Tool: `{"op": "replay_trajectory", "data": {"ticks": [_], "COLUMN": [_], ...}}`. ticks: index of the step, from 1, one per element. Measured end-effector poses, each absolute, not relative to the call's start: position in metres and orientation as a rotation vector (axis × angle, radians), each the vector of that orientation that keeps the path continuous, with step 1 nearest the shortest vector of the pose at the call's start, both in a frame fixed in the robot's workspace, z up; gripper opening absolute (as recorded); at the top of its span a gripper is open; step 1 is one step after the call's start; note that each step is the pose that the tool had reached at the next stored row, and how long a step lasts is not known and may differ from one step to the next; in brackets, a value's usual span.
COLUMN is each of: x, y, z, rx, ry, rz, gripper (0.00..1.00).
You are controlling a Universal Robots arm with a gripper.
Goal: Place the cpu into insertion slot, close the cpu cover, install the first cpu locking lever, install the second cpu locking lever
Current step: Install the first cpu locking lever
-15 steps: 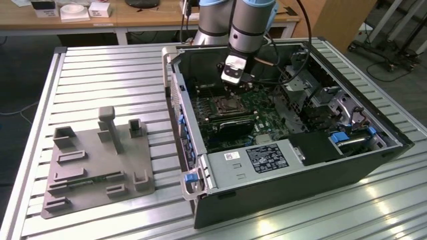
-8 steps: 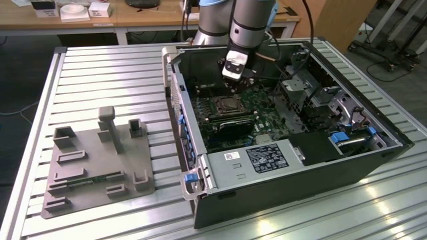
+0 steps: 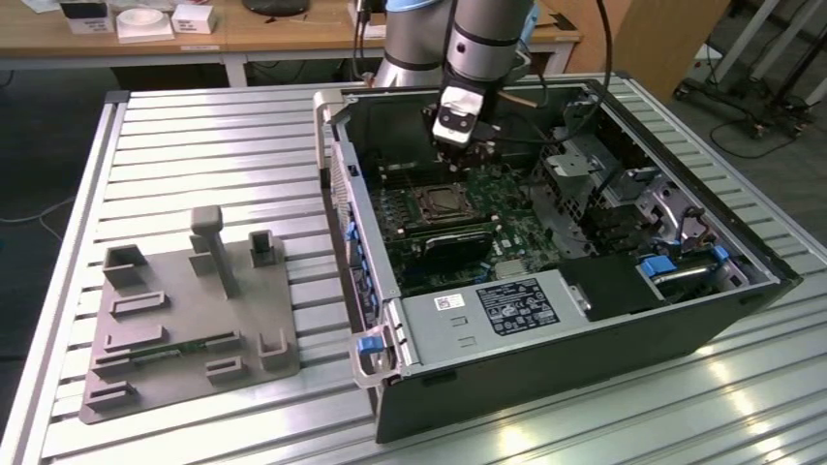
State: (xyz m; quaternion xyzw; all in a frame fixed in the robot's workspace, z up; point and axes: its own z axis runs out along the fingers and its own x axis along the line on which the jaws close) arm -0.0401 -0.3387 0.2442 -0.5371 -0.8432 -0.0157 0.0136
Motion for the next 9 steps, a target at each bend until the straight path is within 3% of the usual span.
{"op": "replay_trajectory", "data": {"ticks": [9], "x": [-0.0401], "y": [-0.3387], "z": [0.2435], "rx": [-1.457], "ry": [-2.749], "rz": [-0.045], "gripper": [0.11]}}
